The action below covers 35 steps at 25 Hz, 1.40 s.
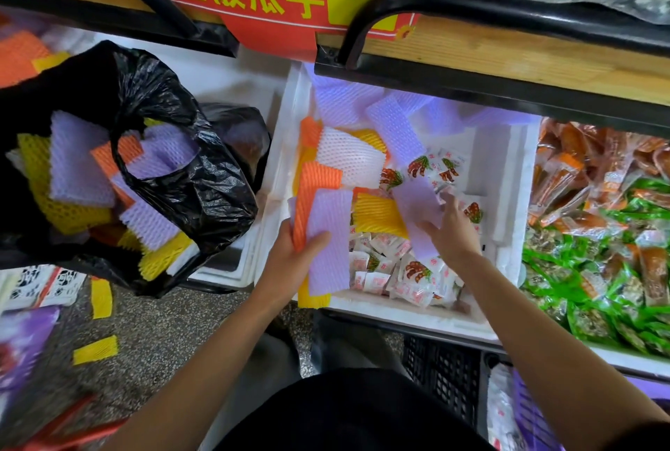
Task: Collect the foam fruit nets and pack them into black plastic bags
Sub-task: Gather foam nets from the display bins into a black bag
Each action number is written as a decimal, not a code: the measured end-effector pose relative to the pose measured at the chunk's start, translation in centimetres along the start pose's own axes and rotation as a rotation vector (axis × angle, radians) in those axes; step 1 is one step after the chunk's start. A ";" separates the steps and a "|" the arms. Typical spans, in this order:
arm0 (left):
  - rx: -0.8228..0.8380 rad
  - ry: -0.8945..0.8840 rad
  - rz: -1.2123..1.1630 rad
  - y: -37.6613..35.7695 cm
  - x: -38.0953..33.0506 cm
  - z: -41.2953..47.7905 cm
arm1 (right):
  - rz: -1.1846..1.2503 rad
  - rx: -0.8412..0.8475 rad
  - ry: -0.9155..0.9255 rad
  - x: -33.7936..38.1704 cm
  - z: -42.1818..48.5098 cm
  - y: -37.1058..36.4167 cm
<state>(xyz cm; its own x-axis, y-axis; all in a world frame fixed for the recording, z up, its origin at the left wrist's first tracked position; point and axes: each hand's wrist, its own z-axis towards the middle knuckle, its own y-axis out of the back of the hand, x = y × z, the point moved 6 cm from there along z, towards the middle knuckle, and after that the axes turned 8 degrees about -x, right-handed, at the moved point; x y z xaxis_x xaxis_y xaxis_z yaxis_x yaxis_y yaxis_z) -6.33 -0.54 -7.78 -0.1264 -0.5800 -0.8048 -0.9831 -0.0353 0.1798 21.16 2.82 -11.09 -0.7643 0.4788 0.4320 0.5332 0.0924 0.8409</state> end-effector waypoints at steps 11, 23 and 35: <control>-0.053 -0.016 -0.019 0.8 0.9 0.5 | 0.127 0.097 0.162 2.0 -1.7 0.3; 0.029 -0.045 0.012 -1.2 0.5 0.8 | 0.042 -0.035 0.410 3.7 -1.4 4.3; 0.073 -0.072 0.131 -0.7 0.7 1.0 | -0.109 -0.141 0.274 4.1 -1.9 4.1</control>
<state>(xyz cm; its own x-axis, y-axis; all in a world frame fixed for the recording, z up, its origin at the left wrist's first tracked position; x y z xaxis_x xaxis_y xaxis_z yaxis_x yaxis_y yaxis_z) -5.82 -0.10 -9.06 -0.2607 -0.5156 -0.8162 -0.9643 0.0976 0.2463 19.54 3.48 -5.22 -0.8934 0.2179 0.3929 0.4025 -0.0006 0.9154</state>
